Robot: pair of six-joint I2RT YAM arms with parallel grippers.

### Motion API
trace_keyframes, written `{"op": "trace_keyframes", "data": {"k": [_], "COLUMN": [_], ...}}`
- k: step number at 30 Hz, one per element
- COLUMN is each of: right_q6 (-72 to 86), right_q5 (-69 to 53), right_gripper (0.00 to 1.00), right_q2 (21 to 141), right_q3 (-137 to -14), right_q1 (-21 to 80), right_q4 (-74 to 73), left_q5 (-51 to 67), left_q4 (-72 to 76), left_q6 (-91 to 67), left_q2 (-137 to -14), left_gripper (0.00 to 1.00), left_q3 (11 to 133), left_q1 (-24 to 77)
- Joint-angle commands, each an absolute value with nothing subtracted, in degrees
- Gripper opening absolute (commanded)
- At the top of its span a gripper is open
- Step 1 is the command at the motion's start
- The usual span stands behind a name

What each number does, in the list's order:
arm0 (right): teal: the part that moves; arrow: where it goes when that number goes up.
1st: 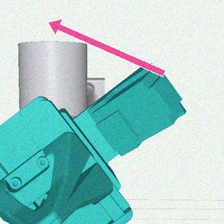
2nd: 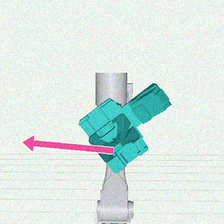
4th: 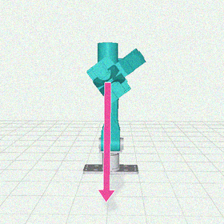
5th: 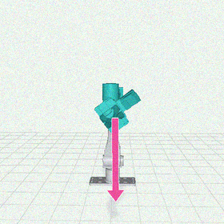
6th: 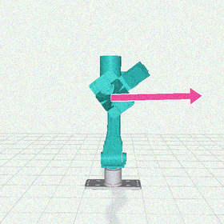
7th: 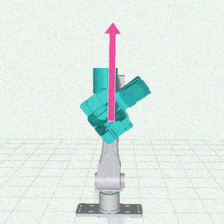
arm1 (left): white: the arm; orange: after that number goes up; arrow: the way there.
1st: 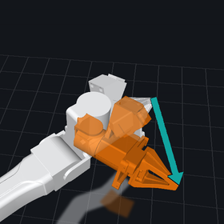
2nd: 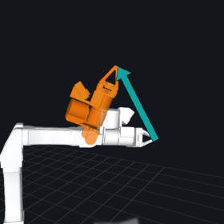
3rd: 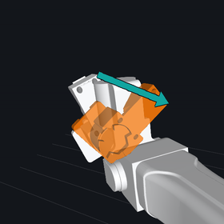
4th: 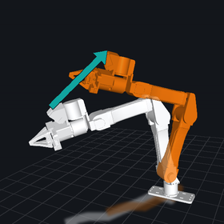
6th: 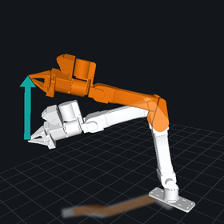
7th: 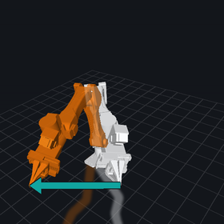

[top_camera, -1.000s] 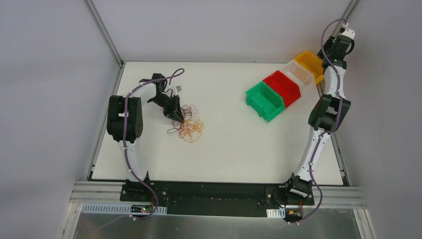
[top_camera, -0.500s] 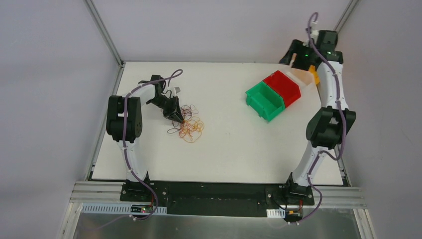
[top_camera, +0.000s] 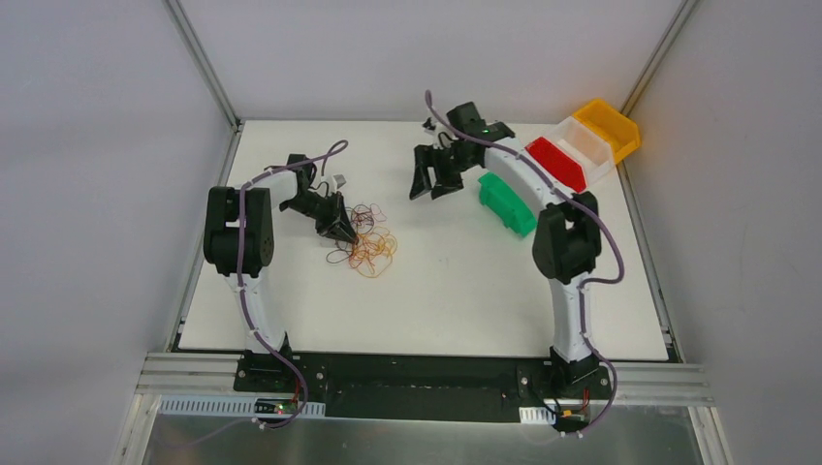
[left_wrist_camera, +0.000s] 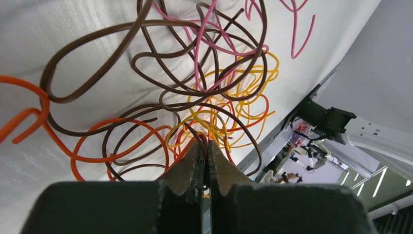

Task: Untangle the cables

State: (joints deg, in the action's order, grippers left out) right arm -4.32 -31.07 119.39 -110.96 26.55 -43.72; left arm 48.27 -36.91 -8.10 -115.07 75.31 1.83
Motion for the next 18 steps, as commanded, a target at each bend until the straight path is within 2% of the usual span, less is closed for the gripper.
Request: {"op": "trace_keyframes", "data": {"k": [1, 12, 15, 18], "right_q6": [-2.7, -4.0, -5.0, -5.6], "right_q5": [-27.8, -20.7, -18.8, -17.6], "right_gripper": [0.74, 0.72, 0.64, 0.46], "right_q2": [127.6, 142.4, 144.0, 144.7], "right_q3": [-119.2, -130.6, -130.8, -130.5], "right_q1": [33.0, 39.1, 39.8, 39.9], "right_q4": [-40.9, -35.3, -33.5, -32.9], "left_q5": [50.2, 49.9, 50.2, 50.8], "left_q4": [-36.5, -35.7, -35.7, -35.7], "left_q6": [-7.8, -7.3, -7.5, -7.6], "left_q2": [-113.4, -112.4, -111.9, -110.7], "left_gripper": [0.0, 0.0, 0.0, 0.0], "left_q3": [73.9, 71.2, 71.3, 71.2], "left_q1": [1.8, 1.5, 1.1, 0.4]}}
